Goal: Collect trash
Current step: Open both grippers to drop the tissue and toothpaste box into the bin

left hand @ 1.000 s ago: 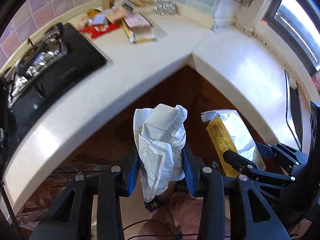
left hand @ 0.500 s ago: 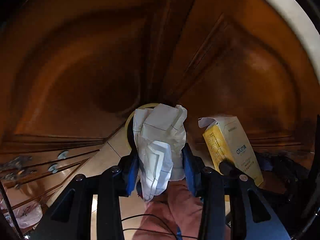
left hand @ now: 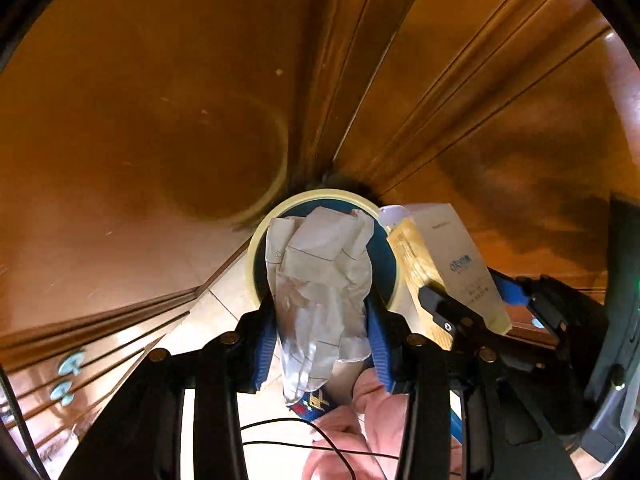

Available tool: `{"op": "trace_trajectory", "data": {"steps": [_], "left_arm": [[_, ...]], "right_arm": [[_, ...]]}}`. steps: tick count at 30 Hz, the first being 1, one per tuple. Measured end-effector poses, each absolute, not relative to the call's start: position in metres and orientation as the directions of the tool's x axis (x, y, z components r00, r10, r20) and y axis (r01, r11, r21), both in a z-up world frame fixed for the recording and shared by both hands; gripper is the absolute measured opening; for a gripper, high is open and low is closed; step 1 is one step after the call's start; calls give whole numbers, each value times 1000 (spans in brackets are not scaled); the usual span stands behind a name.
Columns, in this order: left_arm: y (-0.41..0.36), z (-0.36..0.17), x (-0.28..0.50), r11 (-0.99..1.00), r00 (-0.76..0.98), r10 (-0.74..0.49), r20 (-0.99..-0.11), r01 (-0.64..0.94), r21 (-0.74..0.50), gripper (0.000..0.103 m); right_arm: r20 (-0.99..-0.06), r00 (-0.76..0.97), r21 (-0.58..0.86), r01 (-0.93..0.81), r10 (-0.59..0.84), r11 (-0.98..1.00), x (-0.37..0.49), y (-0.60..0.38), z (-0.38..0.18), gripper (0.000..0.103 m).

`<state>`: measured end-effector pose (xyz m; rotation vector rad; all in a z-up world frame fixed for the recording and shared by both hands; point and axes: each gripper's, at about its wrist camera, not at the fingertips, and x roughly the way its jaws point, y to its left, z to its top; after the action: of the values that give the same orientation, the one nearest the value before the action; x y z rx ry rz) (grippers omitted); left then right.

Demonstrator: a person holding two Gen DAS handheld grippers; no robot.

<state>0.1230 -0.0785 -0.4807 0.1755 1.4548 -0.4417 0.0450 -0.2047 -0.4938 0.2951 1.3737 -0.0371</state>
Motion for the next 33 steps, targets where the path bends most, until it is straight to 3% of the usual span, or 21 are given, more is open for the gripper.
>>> {"op": "trace_trajectory", "data": {"steps": [10, 13, 17, 26, 33], "left_arm": [[-88, -506, 138, 889, 25, -191, -981, 427, -162, 47], [-89, -507, 139, 880, 9, -195, -981, 444, -171, 56], [-88, -508, 139, 872, 16, -172, -985, 468, -145, 80], [-86, -497, 140, 879, 51, -161, -986, 460, -120, 83], [-82, -470, 123, 871, 64, -178, -982, 474, -127, 93]], "right_arm": [[-972, 183, 189, 240, 147, 952, 71, -199, -514, 52], [-969, 199, 193, 248, 145, 949, 73, -200, -517, 59], [-972, 194, 183, 267, 133, 946, 74, -206, -523, 67], [-973, 188, 183, 271, 134, 945, 71, -208, -525, 68], [-970, 196, 192, 254, 144, 948, 62, -204, -506, 68]]}}
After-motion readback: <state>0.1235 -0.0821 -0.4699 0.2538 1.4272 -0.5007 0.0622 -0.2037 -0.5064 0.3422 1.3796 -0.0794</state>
